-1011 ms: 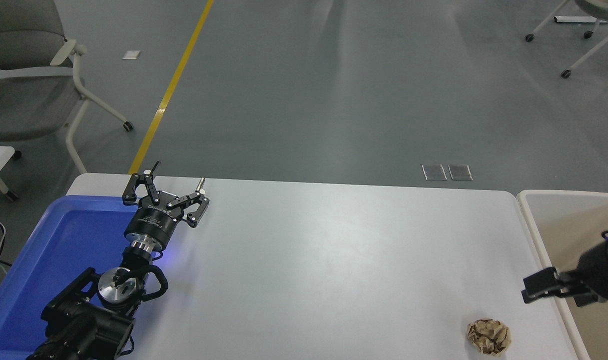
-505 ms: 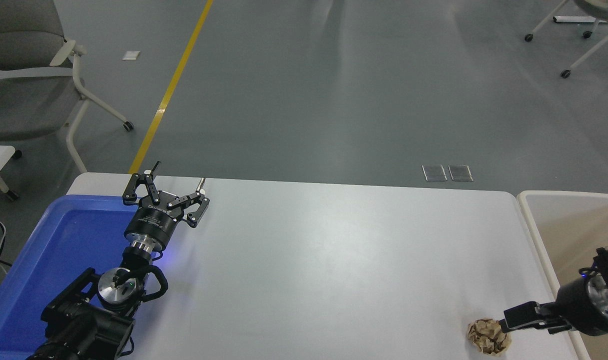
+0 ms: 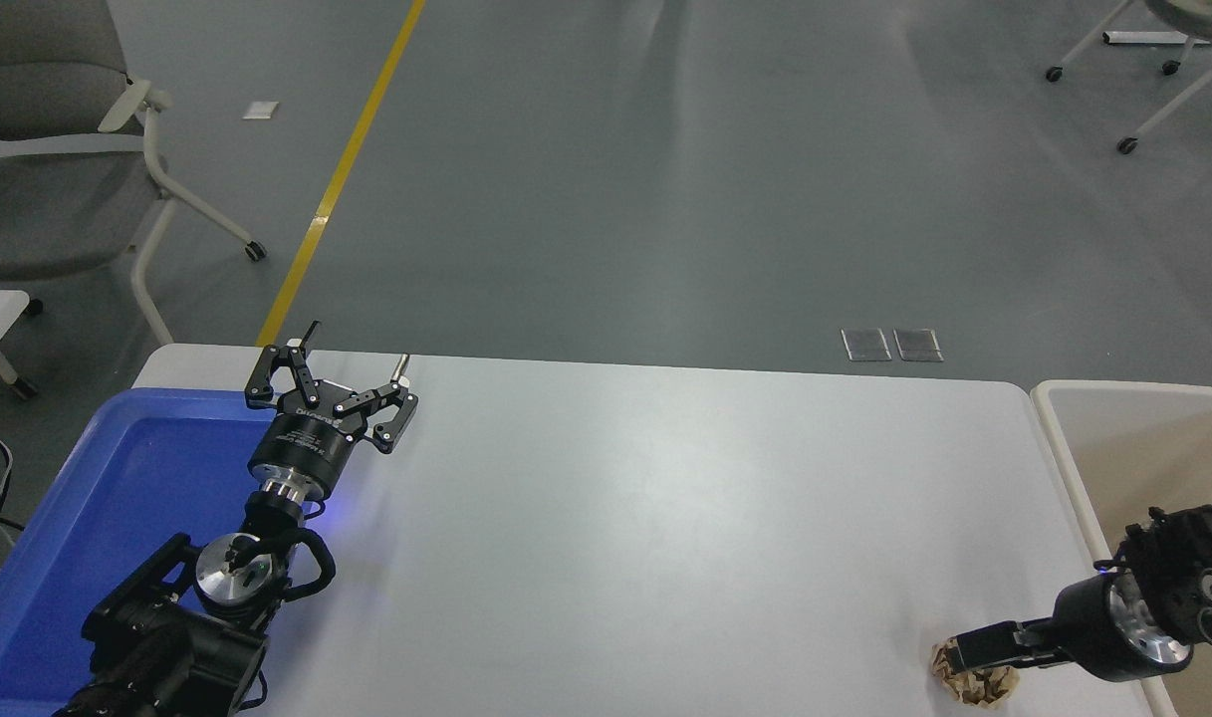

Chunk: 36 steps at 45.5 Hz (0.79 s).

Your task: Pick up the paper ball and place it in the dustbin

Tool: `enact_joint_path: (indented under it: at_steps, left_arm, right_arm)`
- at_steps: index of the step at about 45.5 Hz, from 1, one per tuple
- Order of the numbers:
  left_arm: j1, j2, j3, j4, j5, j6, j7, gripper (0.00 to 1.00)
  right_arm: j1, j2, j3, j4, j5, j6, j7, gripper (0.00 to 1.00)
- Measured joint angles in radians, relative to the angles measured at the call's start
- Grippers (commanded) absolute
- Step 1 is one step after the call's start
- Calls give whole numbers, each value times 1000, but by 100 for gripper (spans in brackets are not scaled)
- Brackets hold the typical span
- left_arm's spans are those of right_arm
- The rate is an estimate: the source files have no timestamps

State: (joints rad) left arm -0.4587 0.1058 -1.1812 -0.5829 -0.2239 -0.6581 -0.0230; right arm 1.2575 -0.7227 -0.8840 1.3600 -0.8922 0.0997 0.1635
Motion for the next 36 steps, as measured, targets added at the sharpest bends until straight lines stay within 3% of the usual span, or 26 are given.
enact_joint_path:
  at_steps: [23, 27, 36]
  left_arm:
    - [0, 0, 0, 0, 0, 0, 0, 99]
    - [0, 0, 0, 0, 0, 0, 0, 99]
    - [0, 0, 0, 0, 0, 0, 0, 99]
  right_arm:
    - [-105, 61, 2, -83, -25, -102, -1, 86]
    - [-114, 69, 0, -88, -36, -113, -1, 73]
    - [-132, 85, -3, -103, -58, -137, 0, 29]
